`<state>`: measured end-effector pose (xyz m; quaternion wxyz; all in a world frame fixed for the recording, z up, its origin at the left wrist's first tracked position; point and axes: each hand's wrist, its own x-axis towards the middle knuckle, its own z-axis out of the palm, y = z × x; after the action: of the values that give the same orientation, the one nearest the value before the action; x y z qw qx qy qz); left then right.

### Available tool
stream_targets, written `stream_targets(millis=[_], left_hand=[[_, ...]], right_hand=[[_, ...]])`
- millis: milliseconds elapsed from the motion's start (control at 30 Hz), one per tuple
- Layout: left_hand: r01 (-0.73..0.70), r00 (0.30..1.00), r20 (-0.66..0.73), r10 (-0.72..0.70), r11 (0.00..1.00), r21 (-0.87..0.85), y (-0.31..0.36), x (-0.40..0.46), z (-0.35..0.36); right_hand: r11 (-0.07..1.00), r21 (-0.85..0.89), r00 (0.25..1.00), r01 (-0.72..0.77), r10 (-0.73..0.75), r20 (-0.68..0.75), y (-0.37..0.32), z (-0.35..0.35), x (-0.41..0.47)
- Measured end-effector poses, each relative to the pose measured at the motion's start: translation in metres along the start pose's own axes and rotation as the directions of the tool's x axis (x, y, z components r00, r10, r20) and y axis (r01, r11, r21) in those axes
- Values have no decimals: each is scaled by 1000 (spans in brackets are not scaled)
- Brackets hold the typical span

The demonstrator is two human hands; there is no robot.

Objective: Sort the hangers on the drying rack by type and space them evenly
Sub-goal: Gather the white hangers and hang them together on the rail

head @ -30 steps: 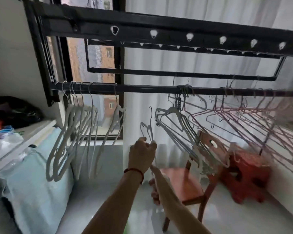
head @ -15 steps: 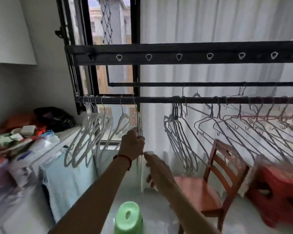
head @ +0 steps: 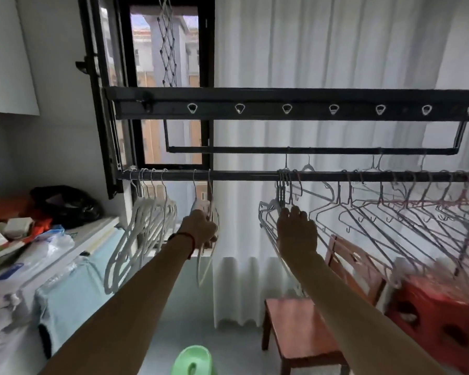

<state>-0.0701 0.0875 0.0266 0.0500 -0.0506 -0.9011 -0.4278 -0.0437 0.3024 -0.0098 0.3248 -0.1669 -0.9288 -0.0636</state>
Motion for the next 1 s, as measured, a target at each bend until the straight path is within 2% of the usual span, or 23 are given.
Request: stream_targets(millis=[67, 133, 167, 233, 267, 333, 433, 567, 600, 667, 733, 833, 1000], left_hand=[[-45, 999, -10, 46, 991, 128, -4, 3, 1], [-123, 984, -62, 167, 888, 443, -2, -1, 1], [-160, 957, -116, 267, 816, 555, 0, -3, 1], [-214, 872, -219, 438, 742, 635, 8, -6, 2], [-235, 845, -237, 479, 732, 639, 10, -3, 4], [-264, 850, -219, 480, 747, 611, 8, 8, 9], [-280, 876, -183, 446, 780, 560, -2, 24, 20], [-282, 876, -211, 434, 815, 506, -9, 33, 32], [-277, 871, -224, 437, 813, 512, -9, 34, 34], [-265, 863, -246, 442, 809, 525, -8, 37, 37], [-269, 868, -244, 433, 822, 502, -7, 38, 39], [-256, 877, -253, 408, 843, 473, -9, 39, 39], [-257, 916, -234, 327, 923, 286, -9, 32, 38]], right_hand=[[1000, 5, 1000, -3, 3, 16, 1, 3, 4], [1000, -6, 1000, 4, -4, -2, 2, 10, 7], [1000, -8, 1000, 1, -1, 16, 2, 12, 9], [998, -55, 997, -13, 17, 72, 1, 4, 11], [997, -61, 992, -38, 44, 115, 2, -2, 11], [999, -26, 986, -35, 39, 161, 4, -8, 10], [999, -17, 996, 30, -28, 79, 1, -17, 8], [992, 55, 987, 113, -119, 108, -4, -24, 5], [987, 48, 985, 152, -155, 70, -2, -23, 6], [973, 133, 976, 189, -201, 84, 1, -23, 10], [956, 220, 959, 191, -230, 166, -1, -24, 12], [928, 310, 964, 205, -247, 103, -13, -28, 11], [868, 450, 931, 211, -319, 178, -58, -49, 12]])
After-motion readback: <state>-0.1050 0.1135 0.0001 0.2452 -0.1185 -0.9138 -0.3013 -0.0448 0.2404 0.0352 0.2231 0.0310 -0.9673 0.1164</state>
